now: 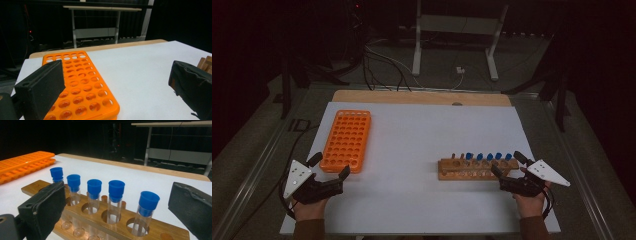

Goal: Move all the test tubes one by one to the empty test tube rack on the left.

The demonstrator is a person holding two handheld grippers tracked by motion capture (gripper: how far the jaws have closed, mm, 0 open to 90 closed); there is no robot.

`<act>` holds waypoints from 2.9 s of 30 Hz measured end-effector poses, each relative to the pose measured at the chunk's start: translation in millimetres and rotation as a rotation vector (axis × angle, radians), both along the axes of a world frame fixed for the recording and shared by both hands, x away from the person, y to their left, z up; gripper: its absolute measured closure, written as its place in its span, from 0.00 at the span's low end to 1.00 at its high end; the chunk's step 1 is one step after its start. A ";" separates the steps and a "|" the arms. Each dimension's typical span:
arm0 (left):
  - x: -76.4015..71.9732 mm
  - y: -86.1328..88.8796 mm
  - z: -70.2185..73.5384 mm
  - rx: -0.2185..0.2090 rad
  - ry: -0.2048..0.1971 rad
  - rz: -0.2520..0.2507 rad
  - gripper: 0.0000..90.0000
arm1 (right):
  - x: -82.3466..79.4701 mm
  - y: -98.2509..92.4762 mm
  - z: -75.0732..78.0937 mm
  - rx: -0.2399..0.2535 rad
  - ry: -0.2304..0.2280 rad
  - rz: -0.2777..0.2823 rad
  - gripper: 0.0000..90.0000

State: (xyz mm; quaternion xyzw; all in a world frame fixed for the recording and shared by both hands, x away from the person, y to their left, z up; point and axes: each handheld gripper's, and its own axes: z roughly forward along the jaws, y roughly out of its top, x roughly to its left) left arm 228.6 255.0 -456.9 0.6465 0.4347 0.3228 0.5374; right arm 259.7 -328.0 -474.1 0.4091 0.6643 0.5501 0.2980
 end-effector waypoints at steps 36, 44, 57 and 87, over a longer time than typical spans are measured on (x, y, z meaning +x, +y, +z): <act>1.0 -4.1 -3.3 0.031 0.011 0.010 0.01 | 7.1 -21.6 2.7 -0.099 0.157 -0.010 0.69; 1.2 -5.7 -3.8 0.039 0.013 0.007 0.01 | 13.7 -17.6 -0.7 -0.108 0.167 -0.011 0.79; 1.6 -8.3 -4.9 0.040 0.018 -0.009 0.01 | 12.0 -15.3 5.1 -0.113 0.160 -0.024 0.85; 3.0 -30.3 2.2 0.018 0.025 -0.096 0.01 | -1.9 -3.5 66.5 -0.095 0.086 0.046 0.86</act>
